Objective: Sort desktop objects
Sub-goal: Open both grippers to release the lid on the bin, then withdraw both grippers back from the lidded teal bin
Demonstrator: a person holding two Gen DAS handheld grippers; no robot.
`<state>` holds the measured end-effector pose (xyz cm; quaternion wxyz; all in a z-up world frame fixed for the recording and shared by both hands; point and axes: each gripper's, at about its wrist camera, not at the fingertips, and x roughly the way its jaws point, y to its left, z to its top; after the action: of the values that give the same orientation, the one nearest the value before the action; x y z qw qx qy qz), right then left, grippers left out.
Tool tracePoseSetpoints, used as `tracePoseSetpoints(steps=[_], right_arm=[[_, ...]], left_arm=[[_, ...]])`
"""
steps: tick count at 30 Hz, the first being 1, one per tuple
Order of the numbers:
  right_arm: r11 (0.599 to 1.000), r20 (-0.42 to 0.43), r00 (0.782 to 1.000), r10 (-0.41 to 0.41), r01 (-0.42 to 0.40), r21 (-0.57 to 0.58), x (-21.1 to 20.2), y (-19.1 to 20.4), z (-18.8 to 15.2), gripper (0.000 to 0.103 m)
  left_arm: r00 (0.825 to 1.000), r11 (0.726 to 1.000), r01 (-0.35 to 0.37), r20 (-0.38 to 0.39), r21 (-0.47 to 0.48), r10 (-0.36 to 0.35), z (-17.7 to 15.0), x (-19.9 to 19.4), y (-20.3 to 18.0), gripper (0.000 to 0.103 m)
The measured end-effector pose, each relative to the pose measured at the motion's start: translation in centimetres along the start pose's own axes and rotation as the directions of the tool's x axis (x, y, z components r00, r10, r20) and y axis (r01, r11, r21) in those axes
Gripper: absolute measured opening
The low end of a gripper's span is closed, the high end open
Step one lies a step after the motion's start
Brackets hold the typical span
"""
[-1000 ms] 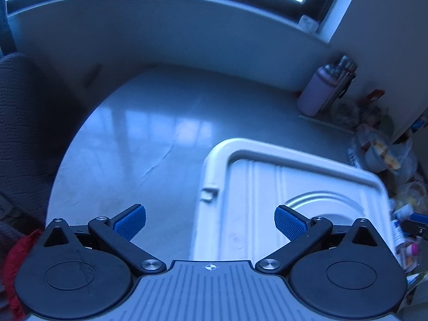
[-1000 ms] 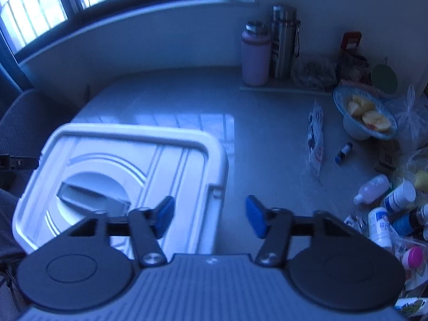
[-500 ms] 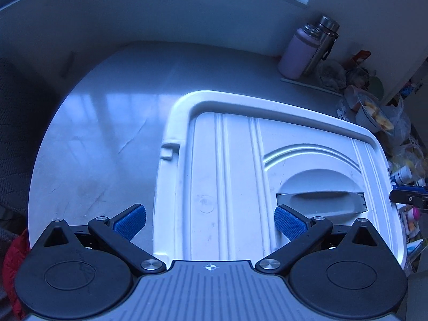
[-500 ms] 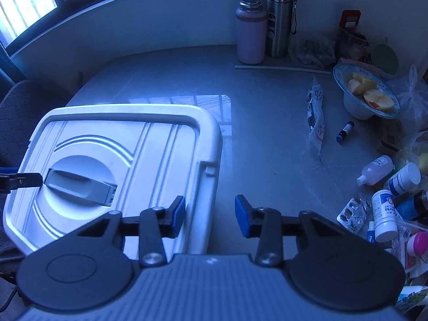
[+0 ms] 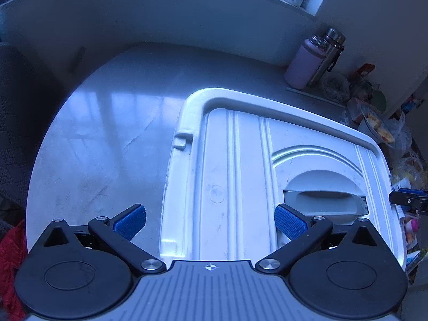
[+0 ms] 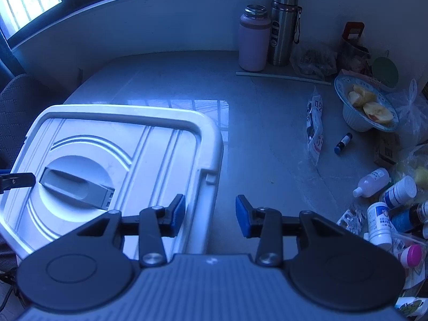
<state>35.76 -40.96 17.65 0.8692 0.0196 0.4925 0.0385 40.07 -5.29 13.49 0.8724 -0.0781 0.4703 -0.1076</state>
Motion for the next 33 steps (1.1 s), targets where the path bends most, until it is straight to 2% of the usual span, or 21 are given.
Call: tracePoseSetpoints(steps=[5, 11, 16, 17, 19, 22, 24, 29, 33], right_arm=[[1.000, 0.009, 1.000, -0.005, 0.005, -0.010, 0.4, 0.0, 0.5, 0.041], [1.000, 0.017, 1.000, -0.003, 0.003, 0.008, 0.5, -0.3, 0.5, 0.042], [0.998, 0.028, 0.999, -0.022, 0.020, 0.060, 0.4, -0.4, 0.1, 0.049], [0.997, 0.029, 0.999, -0.033, 0.031, 0.069, 0.2, -0.1, -0.1, 0.051], [0.996, 0.048, 0.998, -0.045, 0.041, 0.083, -0.6, 0.7, -0.5, 0.064], [0.997, 0.095, 0.994, -0.046, 0.039, 0.068, -2.2, 2.5, -1.7, 0.072], [0.997, 0.126, 0.991, -0.048, 0.041, 0.059, -3.2, 3.8, -2.5, 0.075], [0.994, 0.212, 0.971, -0.110, 0.106, 0.030, -5.5, 6.5, -5.7, 0.082], [0.993, 0.252, 0.960, -0.121, 0.117, 0.033, -7.1, 7.9, -8.3, 0.084]], left_arm=[[0.999, 1.000, -0.027, 0.035, -0.005, 0.027, -0.6, -0.3, -0.6, 0.103], [0.999, 1.000, -0.016, 0.040, -0.020, 0.017, -0.9, -0.6, -0.5, 0.103], [0.999, 0.999, -0.014, 0.037, -0.042, 0.015, -0.9, -0.6, -0.4, 0.103], [0.998, 0.999, -0.028, 0.051, -0.027, 0.029, -1.0, -0.9, -0.7, 0.103], [0.995, 0.998, -0.061, 0.085, 0.006, 0.060, -1.0, -1.5, -1.3, 0.103], [0.986, 0.996, -0.061, 0.158, 0.060, 0.051, -1.1, -3.2, -2.3, 0.103], [0.979, 0.993, -0.072, 0.196, 0.097, 0.052, -1.2, -4.1, -3.0, 0.103], [0.959, 0.970, -0.111, 0.278, 0.218, 0.048, -2.8, -6.1, -4.5, 0.103], [0.952, 0.962, -0.137, 0.298, 0.236, 0.062, -4.8, -7.6, -5.4, 0.103]])
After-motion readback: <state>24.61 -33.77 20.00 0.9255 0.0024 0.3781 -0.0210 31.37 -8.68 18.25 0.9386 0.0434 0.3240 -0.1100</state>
